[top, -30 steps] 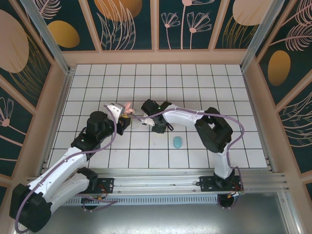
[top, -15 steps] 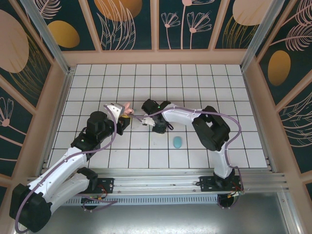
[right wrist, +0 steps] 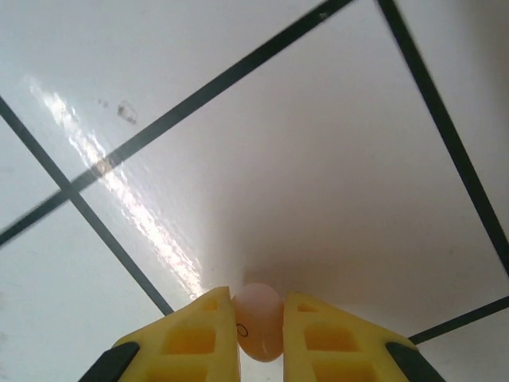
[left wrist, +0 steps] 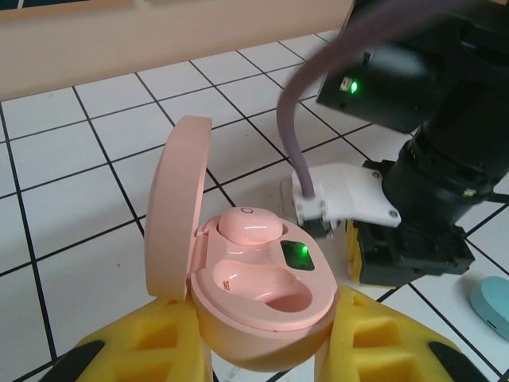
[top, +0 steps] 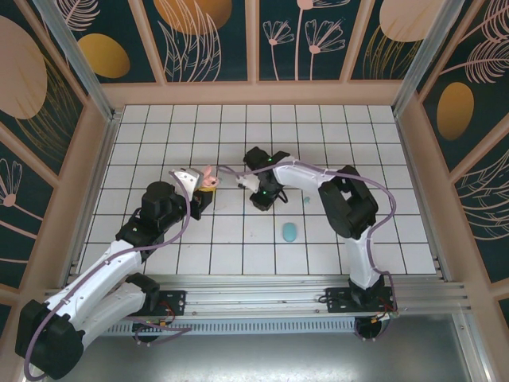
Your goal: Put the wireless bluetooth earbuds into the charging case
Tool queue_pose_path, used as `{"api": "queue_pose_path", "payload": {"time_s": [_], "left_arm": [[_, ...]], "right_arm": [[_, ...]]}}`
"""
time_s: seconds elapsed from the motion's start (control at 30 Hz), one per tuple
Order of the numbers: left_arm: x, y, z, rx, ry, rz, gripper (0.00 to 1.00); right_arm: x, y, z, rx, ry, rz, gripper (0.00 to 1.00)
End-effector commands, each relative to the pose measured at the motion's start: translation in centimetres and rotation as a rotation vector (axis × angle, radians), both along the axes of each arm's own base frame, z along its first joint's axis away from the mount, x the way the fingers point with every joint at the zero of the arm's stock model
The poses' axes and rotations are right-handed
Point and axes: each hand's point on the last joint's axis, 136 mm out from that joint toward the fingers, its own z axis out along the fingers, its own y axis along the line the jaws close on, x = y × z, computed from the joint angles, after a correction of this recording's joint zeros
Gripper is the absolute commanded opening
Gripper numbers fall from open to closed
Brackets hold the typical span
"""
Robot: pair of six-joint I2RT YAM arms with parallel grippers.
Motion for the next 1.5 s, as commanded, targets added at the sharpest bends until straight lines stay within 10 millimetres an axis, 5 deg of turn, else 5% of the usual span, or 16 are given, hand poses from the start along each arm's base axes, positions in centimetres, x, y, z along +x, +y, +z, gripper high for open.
{"api": "queue_pose_path", "payload": {"time_s": [0.0, 0.17, 0.47, 0.8, 1.1, 1.47], "left_arm": [[0.0, -0.4, 1.8, -0.028, -0.058, -0.02, 0.0], [0.0, -0.7, 2.0, -0.04, -0.063, -0.033, 0.0], [-0.4, -2.1, 3.7, -0.119, -0.133, -0.113, 0.0], [-0.5, -3.6, 5.0, -0.193, -0.265, -0.195, 0.0], [-1.1, -4.7, 5.4, -0.179, -0.361, -0.288, 0.0], [-1.7, -5.1, 5.0, -0.164, -0.352, -0.328, 0.0]], "right_arm": [[-0.1, 0.9, 3.4, 0.176, 0.104, -0.153, 0.03], [1.4, 1.0, 6.9, 0.375, 0.178, -0.329, 0.01], [1.8, 1.8, 16.9, 0.753, 0.145, -0.524, 0.01], [-2.7, 4.3, 24.2, 0.846, 0.133, -0.674, 0.0], [-6.0, 6.9, 27.6, 0.873, 0.197, -0.592, 0.0], [-6.5, 9.9, 26.5, 0.781, 0.215, -0.501, 0.0]]}}
